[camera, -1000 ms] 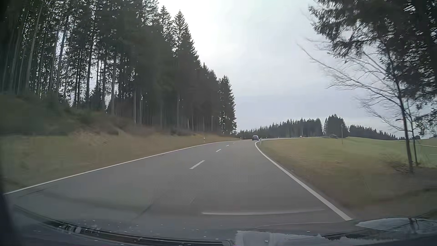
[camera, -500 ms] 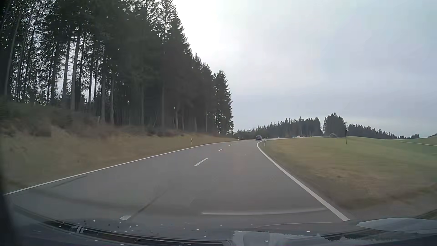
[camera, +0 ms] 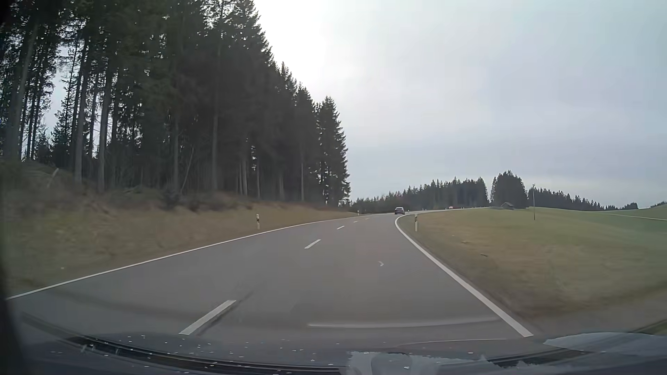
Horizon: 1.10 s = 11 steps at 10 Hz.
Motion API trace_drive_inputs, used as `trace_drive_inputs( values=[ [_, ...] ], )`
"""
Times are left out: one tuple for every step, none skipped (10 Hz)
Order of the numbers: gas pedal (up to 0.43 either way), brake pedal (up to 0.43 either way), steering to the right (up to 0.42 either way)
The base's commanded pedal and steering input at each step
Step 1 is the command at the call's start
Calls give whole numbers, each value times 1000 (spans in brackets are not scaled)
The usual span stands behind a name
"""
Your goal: Follow the waypoints while adhering to traffic rules and regulations
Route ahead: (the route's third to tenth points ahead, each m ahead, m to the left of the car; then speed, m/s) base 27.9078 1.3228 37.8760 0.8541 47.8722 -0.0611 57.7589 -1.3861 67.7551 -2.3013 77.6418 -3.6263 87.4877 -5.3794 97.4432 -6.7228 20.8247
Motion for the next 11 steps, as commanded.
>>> trace_drive_inputs(
  values=[
    [177, 0, 8],
    [177, 0, 9],
    [177, 0, 9],
    [177, 0, 9],
    [189, 0, 11],
    [189, 0, 11],
    [197, 0, 11],
    [209, 0, 11],
    [209, 0, 11],
    [209, 0, 12],
    [209, 0, 12]
  ],
)
